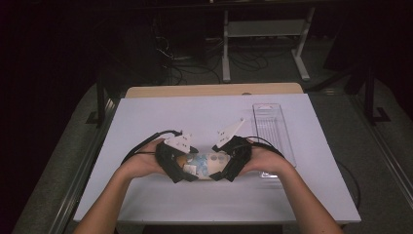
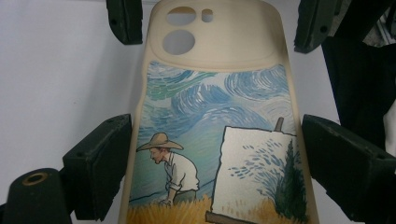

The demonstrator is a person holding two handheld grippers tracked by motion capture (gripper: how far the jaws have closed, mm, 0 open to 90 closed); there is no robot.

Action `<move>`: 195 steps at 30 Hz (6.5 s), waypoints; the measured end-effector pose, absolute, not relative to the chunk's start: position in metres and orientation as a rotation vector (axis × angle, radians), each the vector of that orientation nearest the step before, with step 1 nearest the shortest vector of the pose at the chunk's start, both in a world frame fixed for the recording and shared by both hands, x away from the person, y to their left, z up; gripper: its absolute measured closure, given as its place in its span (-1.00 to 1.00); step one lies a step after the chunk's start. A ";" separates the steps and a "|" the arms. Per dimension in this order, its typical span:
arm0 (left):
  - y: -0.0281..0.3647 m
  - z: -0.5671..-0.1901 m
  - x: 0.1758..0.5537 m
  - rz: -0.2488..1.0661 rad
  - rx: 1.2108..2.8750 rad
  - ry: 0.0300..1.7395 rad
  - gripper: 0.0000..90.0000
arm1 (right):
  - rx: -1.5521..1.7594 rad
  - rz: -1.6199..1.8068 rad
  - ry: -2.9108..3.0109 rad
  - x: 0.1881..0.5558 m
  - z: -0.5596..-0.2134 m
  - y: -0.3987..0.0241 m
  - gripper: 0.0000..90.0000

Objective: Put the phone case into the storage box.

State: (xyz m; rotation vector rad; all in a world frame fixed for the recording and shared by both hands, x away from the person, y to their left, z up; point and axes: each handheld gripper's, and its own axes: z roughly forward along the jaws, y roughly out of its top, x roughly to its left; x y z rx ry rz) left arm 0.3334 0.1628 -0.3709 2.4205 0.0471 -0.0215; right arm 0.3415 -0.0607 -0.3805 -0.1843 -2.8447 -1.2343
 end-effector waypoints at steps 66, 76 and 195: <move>0.176 -0.361 0.329 0.069 2.382 0.159 -1.00 | -0.168 -1.109 -2.899 0.341 -0.395 -0.046 -0.78; 0.205 -0.360 0.327 0.179 2.302 0.376 -1.00 | -0.291 -1.113 -2.906 0.346 -0.393 -0.055 -0.78; 0.210 -0.426 0.261 1.089 2.243 0.259 -1.00 | -0.829 -1.216 -2.826 0.356 -0.382 -0.075 -0.78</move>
